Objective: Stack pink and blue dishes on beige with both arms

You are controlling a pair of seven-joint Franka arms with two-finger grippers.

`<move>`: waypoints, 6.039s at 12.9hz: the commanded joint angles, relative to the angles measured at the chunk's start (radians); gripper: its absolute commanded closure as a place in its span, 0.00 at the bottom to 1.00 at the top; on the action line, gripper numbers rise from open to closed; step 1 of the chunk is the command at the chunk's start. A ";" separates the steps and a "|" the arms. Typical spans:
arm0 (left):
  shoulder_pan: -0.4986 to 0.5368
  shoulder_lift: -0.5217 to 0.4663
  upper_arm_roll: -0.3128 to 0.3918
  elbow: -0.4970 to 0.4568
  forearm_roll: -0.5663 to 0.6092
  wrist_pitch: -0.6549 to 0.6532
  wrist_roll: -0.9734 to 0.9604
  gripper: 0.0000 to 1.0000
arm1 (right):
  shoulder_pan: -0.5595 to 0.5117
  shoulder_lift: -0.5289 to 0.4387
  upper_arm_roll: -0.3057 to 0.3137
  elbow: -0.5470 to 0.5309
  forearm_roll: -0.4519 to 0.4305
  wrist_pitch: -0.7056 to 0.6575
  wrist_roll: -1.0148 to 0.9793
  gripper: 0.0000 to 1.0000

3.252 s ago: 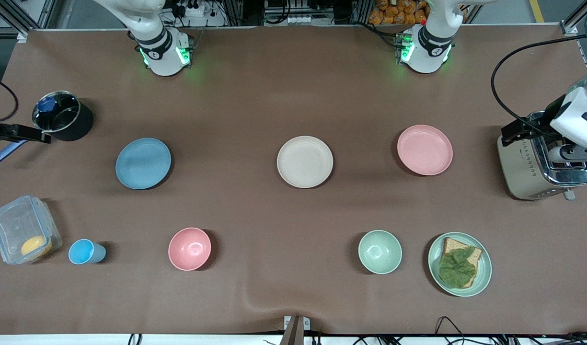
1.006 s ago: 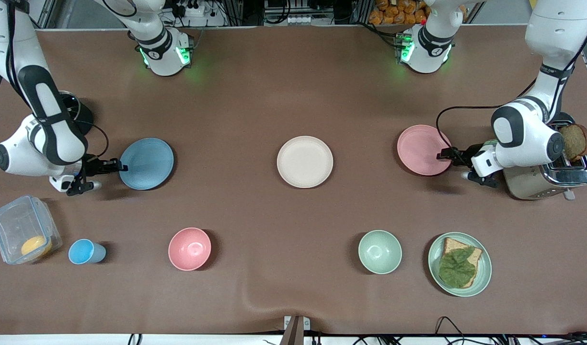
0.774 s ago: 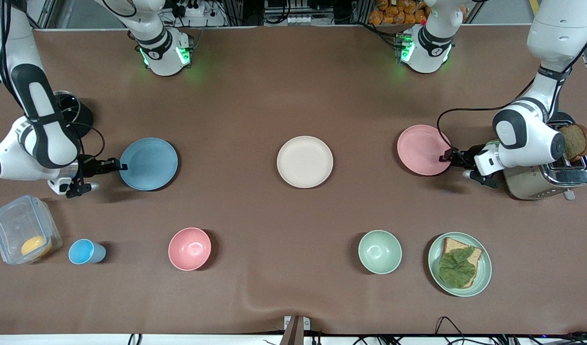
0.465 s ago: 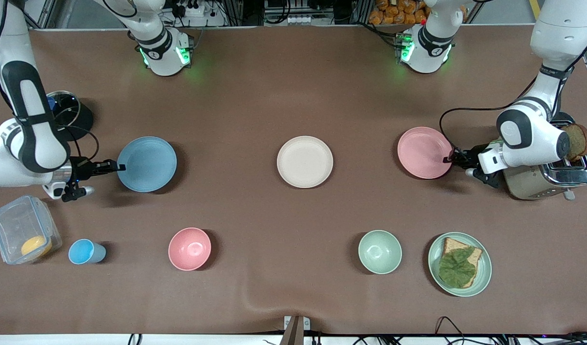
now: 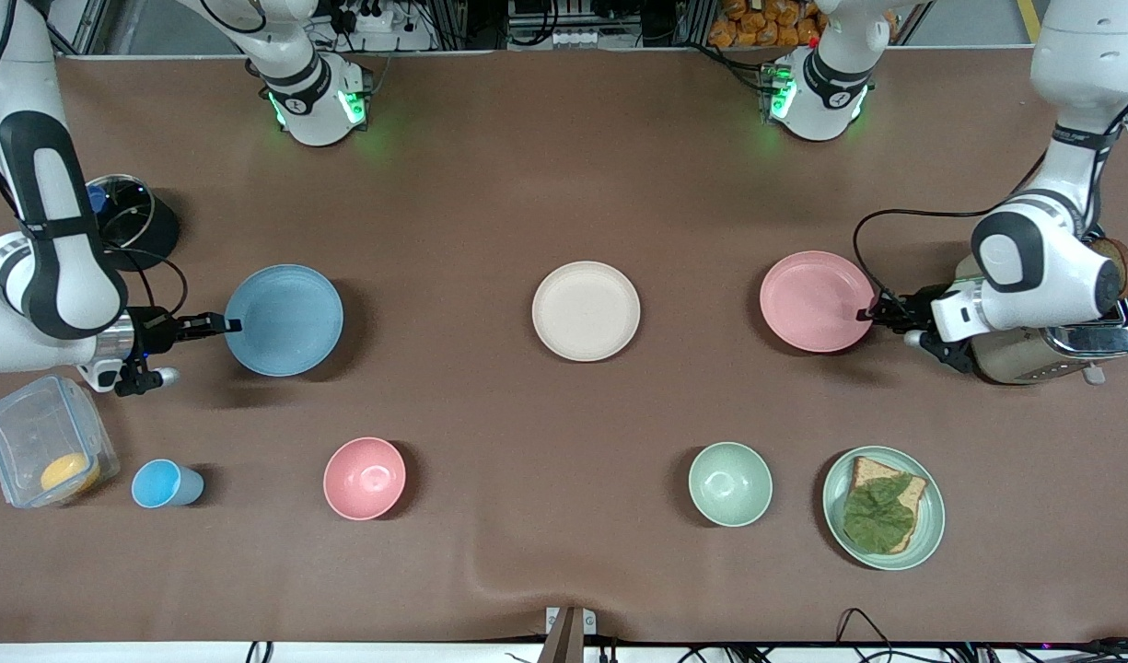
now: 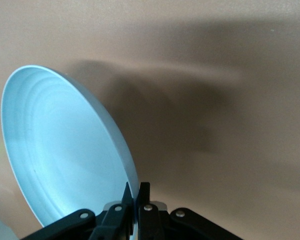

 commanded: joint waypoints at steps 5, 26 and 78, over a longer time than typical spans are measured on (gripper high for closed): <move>-0.129 0.000 -0.079 0.220 -0.011 -0.096 -0.333 1.00 | 0.002 0.015 -0.004 0.023 0.016 -0.020 0.011 1.00; -0.685 0.195 -0.086 0.312 0.063 0.133 -0.920 0.01 | 0.362 0.008 -0.001 0.072 0.044 -0.063 0.382 1.00; -0.204 -0.307 0.003 0.538 0.444 -0.465 -0.817 0.00 | 0.236 -0.416 0.001 0.277 -0.392 -0.385 0.595 0.00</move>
